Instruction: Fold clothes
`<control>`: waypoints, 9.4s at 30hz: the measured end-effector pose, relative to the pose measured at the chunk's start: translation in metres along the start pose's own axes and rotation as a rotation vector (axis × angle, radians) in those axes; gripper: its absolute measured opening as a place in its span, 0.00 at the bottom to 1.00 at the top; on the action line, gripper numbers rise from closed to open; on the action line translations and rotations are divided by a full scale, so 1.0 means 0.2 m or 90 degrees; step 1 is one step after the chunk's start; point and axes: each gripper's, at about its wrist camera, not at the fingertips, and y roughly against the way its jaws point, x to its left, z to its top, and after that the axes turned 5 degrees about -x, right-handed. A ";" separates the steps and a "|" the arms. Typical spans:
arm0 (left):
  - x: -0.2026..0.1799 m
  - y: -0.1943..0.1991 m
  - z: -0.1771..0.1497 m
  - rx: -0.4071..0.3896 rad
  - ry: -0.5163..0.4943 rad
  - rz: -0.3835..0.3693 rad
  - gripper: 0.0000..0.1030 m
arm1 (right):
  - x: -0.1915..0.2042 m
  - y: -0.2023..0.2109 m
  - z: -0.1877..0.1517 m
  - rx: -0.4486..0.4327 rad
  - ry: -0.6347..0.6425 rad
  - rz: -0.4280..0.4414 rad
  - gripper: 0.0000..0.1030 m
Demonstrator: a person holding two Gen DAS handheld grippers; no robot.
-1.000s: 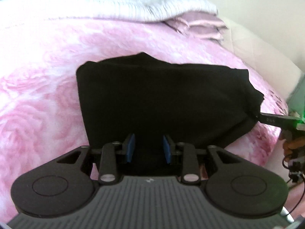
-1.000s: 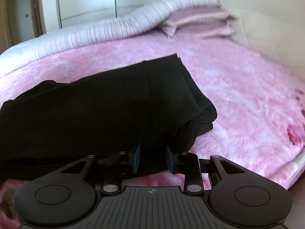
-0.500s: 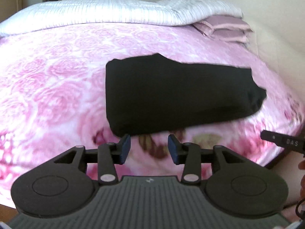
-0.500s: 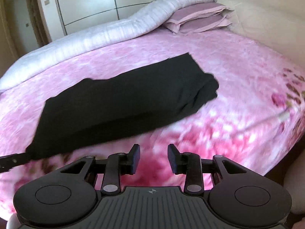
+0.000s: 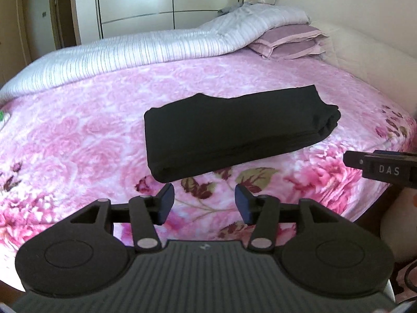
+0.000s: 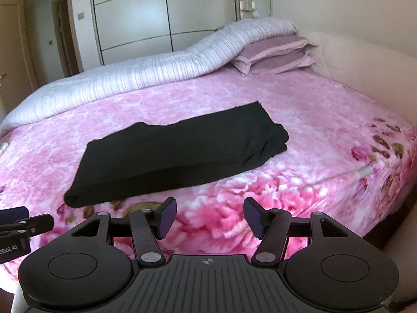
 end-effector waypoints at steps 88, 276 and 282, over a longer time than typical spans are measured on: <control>0.92 -0.55 -0.23 0.072 0.290 -0.100 0.38 | 0.95 -0.83 -0.50 -0.153 0.810 0.275 0.33; -0.80 -1.29 0.43 0.036 -0.089 -0.179 0.12 | -0.85 -0.86 0.13 0.029 -0.002 -0.169 0.40; -0.74 -1.10 0.41 0.050 -0.072 -0.141 0.25 | -0.82 -0.73 0.16 0.044 -0.055 -0.183 0.40</control>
